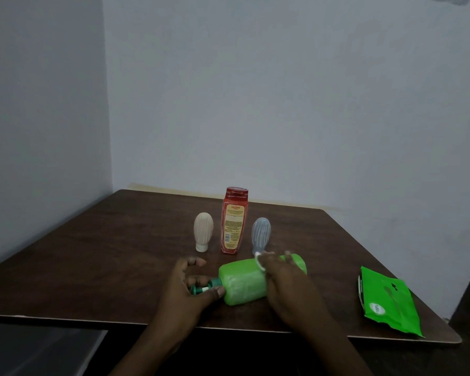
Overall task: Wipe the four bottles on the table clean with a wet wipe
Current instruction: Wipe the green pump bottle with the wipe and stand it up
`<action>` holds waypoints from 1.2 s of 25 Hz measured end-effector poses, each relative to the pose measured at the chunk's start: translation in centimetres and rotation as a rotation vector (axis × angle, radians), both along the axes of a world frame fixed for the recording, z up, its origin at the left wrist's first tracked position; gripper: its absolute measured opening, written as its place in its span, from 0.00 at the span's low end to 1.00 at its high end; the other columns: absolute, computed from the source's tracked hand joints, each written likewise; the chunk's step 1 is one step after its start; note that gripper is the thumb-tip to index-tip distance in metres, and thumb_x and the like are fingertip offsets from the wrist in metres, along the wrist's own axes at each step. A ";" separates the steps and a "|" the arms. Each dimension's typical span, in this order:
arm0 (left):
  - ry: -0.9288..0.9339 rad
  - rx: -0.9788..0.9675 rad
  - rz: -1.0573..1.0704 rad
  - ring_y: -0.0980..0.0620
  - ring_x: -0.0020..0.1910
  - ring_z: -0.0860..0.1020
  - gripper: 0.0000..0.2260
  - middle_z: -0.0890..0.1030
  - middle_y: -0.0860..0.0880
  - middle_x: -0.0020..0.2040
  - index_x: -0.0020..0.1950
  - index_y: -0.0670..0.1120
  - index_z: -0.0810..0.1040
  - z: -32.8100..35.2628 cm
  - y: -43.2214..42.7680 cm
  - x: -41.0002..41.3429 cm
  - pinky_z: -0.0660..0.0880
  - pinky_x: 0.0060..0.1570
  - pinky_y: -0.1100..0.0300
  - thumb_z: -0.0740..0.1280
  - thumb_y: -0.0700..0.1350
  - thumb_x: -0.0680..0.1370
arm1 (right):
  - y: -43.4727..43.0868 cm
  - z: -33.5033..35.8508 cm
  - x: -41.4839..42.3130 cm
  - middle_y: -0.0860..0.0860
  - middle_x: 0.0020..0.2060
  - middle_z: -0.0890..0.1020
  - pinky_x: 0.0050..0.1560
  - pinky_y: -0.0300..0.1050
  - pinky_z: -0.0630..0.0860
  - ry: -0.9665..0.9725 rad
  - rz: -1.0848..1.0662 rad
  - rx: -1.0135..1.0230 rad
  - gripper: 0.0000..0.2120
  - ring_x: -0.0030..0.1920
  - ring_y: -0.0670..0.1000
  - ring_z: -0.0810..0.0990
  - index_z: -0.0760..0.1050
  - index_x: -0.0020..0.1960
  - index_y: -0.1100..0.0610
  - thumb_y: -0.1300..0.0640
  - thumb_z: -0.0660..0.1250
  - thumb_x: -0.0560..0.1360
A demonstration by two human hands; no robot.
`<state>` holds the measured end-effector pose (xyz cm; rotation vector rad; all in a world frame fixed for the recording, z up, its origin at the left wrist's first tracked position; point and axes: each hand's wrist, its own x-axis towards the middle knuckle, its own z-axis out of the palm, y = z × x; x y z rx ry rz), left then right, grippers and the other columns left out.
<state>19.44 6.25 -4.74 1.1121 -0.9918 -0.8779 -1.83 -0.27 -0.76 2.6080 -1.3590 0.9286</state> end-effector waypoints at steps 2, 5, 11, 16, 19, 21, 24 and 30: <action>-0.007 0.006 0.002 0.45 0.39 0.83 0.27 0.86 0.41 0.42 0.59 0.50 0.73 0.0 -0.2 0.0 0.79 0.45 0.46 0.79 0.30 0.68 | -2.2 -0.3 -3.0 0.50 0.69 0.75 0.74 0.43 0.53 -0.008 -0.162 0.026 0.21 0.69 0.51 0.72 0.72 0.70 0.52 0.62 0.58 0.78; -0.015 0.025 -0.019 0.43 0.42 0.85 0.29 0.87 0.40 0.45 0.62 0.51 0.73 0.1 0.0 0.4 0.81 0.49 0.42 0.80 0.31 0.68 | -3.7 -0.1 -4.6 0.52 0.63 0.80 0.73 0.49 0.59 0.021 -0.318 0.071 0.20 0.63 0.54 0.77 0.75 0.66 0.53 0.59 0.56 0.77; -0.045 0.051 -0.037 0.37 0.48 0.86 0.31 0.87 0.38 0.48 0.64 0.52 0.73 0.3 0.2 0.5 0.80 0.54 0.37 0.79 0.30 0.69 | 0.6 -0.3 2.2 0.51 0.70 0.73 0.77 0.45 0.50 0.042 0.000 0.027 0.24 0.72 0.51 0.68 0.68 0.72 0.53 0.58 0.52 0.77; -0.037 0.062 -0.043 0.43 0.48 0.87 0.29 0.88 0.41 0.47 0.63 0.52 0.74 1.4 0.9 0.0 0.84 0.47 0.49 0.77 0.28 0.70 | 2.5 0.2 5.4 0.52 0.74 0.68 0.77 0.46 0.43 0.154 0.230 -0.022 0.31 0.75 0.51 0.62 0.64 0.75 0.57 0.54 0.45 0.74; -0.013 0.068 -0.032 0.48 0.40 0.87 0.28 0.87 0.44 0.42 0.62 0.53 0.72 2.0 1.2 -0.6 0.83 0.40 0.55 0.75 0.28 0.72 | 2.5 -1.7 4.4 0.53 0.73 0.69 0.77 0.53 0.55 0.226 0.206 -0.099 0.30 0.74 0.53 0.65 0.65 0.75 0.57 0.55 0.50 0.73; 0.008 0.084 -0.021 0.48 0.39 0.87 0.27 0.87 0.43 0.42 0.61 0.55 0.72 2.1 1.2 -0.6 0.84 0.40 0.54 0.75 0.29 0.73 | 3.4 -3.2 3.7 0.55 0.71 0.72 0.73 0.55 0.60 0.280 0.204 -0.128 0.30 0.72 0.55 0.69 0.69 0.72 0.59 0.57 0.55 0.70; 0.060 0.092 -0.018 0.44 0.41 0.85 0.26 0.85 0.35 0.48 0.61 0.55 0.71 2.2 1.0 -0.3 0.84 0.43 0.51 0.74 0.30 0.74 | 4.6 -4.8 2.7 0.57 0.69 0.74 0.67 0.56 0.63 0.322 0.235 -0.208 0.29 0.70 0.58 0.71 0.74 0.68 0.62 0.58 0.57 0.68; 0.059 0.102 -0.040 0.39 0.45 0.86 0.28 0.84 0.33 0.50 0.63 0.55 0.71 1.7 1.1 -0.5 0.85 0.46 0.47 0.75 0.30 0.74 | 5.0 -4.8 3.2 0.56 0.70 0.72 0.70 0.54 0.61 0.283 0.191 -0.187 0.30 0.72 0.56 0.69 0.71 0.70 0.62 0.58 0.56 0.69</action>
